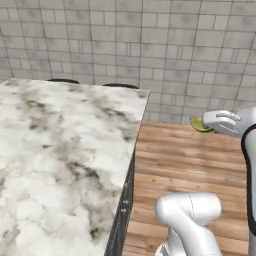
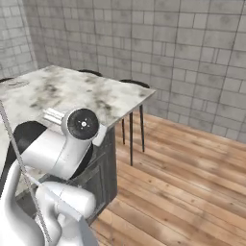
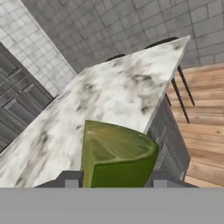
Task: Take the lemon wedge from the fridge and place it on the plate with fish on the dining counter.
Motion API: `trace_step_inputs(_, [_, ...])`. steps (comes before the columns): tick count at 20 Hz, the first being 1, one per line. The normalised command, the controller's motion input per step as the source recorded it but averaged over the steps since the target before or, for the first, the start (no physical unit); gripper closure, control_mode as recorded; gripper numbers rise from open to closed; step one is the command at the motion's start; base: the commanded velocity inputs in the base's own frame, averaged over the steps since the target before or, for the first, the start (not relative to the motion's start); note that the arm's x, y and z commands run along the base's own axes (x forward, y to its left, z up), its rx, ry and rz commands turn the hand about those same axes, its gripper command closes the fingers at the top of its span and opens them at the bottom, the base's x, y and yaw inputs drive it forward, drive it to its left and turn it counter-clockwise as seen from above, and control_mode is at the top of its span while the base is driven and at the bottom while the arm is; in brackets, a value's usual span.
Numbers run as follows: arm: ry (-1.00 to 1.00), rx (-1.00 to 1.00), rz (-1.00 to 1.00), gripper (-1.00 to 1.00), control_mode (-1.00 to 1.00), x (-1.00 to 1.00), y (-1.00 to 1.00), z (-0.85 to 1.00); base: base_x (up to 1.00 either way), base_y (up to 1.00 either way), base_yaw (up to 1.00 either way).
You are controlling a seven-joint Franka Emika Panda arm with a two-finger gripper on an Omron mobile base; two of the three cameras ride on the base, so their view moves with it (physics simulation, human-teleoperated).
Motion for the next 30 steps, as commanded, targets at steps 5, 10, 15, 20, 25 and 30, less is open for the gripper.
trace_step_inputs(5, [0.0, 0.0, 0.0, 1.0, 1.0, 0.0, 0.0, 0.0, 1.0, -0.74, 0.02])
trace_step_inputs(10, [0.0, 0.0, 0.0, 1.0, 1.0, 0.0, 0.0, 0.0, 1.0, -0.83, -0.23])
trace_step_inputs(15, [0.0, 0.0, 0.0, 1.0, 1.0, 0.0, 0.0, 0.0, 1.0, -0.69, -0.27])
trace_step_inputs(20, [0.0, 0.0, 0.0, 1.0, 1.0, 0.0, 0.0, 0.0, 1.0, -0.31, -0.1])
trace_step_inputs(25, [0.0, 0.0, 0.0, 1.0, 1.0, 0.0, 0.0, 0.0, 1.0, -0.26, -0.03])
trace_step_inputs(30, [0.0, 0.0, 0.0, 1.0, 1.0, 0.0, 0.0, 0.0, 1.0, -0.15, 0.0])
